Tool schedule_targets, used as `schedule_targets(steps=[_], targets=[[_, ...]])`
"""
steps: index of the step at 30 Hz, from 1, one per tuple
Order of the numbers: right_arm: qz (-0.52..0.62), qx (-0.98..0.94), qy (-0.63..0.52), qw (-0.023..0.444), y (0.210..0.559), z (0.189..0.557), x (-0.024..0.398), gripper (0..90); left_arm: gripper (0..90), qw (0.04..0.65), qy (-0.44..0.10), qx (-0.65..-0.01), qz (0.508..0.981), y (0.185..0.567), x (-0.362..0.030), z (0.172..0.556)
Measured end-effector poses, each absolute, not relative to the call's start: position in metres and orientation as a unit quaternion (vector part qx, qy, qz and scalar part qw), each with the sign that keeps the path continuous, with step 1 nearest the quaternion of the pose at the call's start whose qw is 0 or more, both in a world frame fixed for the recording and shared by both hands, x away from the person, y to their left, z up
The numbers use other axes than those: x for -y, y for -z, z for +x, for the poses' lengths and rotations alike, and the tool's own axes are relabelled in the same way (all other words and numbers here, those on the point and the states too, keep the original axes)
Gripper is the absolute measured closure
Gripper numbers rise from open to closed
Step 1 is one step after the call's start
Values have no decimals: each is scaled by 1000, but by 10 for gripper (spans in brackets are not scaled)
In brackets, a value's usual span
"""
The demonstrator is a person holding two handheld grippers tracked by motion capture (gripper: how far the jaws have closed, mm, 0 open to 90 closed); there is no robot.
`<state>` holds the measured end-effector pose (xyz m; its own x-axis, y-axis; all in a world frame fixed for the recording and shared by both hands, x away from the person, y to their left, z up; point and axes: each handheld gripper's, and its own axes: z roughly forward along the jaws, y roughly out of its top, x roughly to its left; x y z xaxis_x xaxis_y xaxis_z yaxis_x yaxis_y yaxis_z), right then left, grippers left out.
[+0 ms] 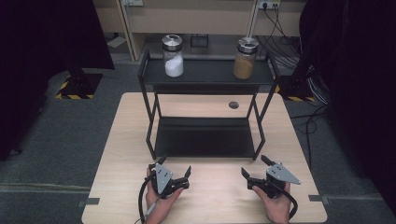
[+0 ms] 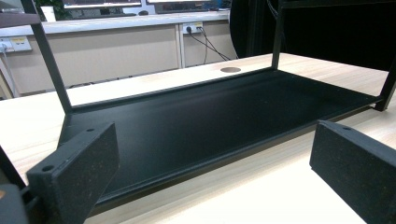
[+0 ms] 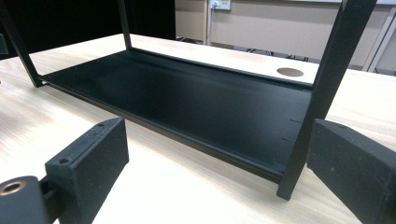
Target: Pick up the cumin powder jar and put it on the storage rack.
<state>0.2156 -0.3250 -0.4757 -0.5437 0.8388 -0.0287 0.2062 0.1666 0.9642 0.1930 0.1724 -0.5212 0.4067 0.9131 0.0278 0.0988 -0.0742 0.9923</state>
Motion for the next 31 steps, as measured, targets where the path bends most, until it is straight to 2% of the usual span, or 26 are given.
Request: schedule_targets(steps=[14,31], targets=[[378,-712,-517,288,482,219,325,59,4,551,-370,-400,632,522,-172,193],[367,-691,-546,298,484,213,332,39,4,552,-366,-403,631,521,-173,194]])
